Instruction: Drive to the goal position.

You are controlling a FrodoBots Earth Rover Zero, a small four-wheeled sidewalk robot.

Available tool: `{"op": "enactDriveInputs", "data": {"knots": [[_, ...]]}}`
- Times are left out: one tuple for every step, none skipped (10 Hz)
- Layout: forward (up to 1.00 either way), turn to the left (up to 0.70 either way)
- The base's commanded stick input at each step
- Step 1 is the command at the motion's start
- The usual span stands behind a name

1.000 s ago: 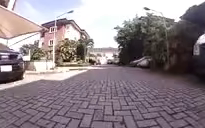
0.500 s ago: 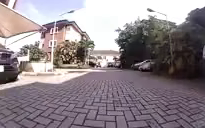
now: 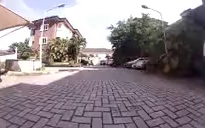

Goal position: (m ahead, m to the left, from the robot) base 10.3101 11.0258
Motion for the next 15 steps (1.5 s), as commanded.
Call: {"op": "enactDriveInputs", "data": {"knots": [[0.69,-0.08],[0.69,0.03],[0.69,0.03],[0.69,0.03],[0.69,0.03],[0.69,0.03],[0.69,0.03],[0.69,0.03],[0.69,0.03],[0.69,0.03],[0.69,0.03],[0.69,0.03],[0.69,0.03],[0.69,0.03],[0.69,0.03]]}}
